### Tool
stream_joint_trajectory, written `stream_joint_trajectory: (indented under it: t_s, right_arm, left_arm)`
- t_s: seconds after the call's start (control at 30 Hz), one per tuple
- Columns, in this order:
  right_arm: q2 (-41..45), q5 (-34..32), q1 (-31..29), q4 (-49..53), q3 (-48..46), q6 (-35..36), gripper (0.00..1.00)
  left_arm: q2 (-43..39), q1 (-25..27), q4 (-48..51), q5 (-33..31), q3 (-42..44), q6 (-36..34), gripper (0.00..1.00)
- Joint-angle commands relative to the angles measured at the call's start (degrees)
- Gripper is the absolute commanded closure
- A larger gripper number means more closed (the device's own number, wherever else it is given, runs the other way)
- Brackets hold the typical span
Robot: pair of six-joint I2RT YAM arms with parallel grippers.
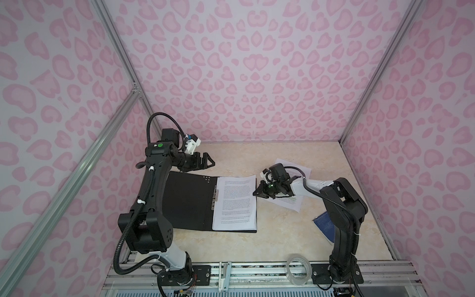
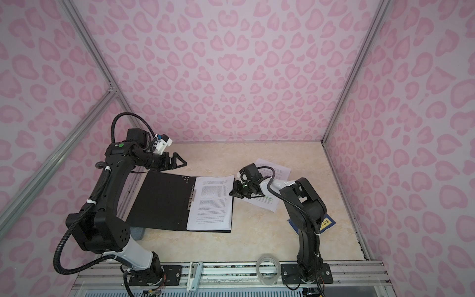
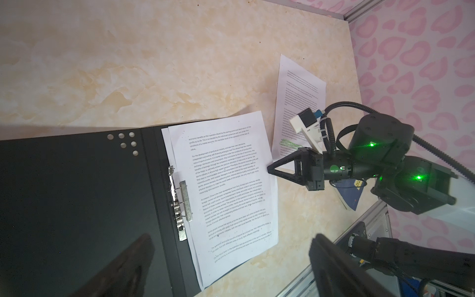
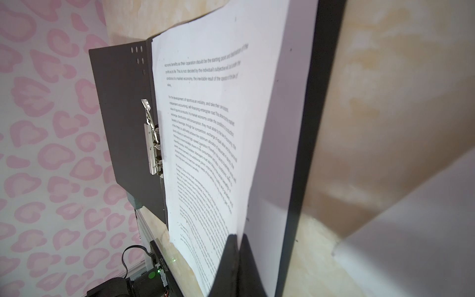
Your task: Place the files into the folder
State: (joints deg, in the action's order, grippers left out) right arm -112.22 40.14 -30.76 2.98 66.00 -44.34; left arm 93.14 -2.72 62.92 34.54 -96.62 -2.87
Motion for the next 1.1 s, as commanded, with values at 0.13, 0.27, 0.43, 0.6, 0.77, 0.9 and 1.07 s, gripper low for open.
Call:
stream_joint_trajectory:
  t_s: [0.13, 0.27, 0.43, 0.6, 0.77, 0.9, 1.07]
  right_arm:
    - [-1.41, 0.26, -0.20, -0.36, 0.67, -0.14, 1.00]
    - [-1.59, 0.82, -0.26, -2.15, 0.41, -1.45, 1.00]
    - [-1.68, 0.47, -0.29, -2.12, 0.40, -1.89, 1.00]
    - [-1.94, 0.31, -0.46, -1.93, 0.71, -2.07, 1.00]
    - [-2.03, -0.79, -0.62, 0.11, 1.40, -1.16, 0.99]
    - [-2.12, -1.29, -0.70, 1.23, 1.73, -0.53, 0.88]
    - [-2.30, -2.52, -0.98, 3.76, 2.90, 0.70, 0.82]
  left_arm:
    - [0.33, -0.09, 0.01, 1.23, -0.38, -0.55, 0.02]
    - [0.37, -0.07, 0.17, 0.97, -0.49, -0.80, 0.02]
    - [0.48, -0.07, 0.19, 1.14, -0.63, -0.82, 0.02]
    - [0.77, -0.09, 0.33, 1.22, -0.90, -0.99, 0.02]
    - [1.00, -0.09, 0.45, 1.40, -0.99, -1.25, 0.02]
    - [1.08, -0.07, 0.45, 1.49, -0.77, -1.52, 0.02]
    - [1.34, -0.11, 0.44, 1.75, -0.75, -1.52, 0.02]
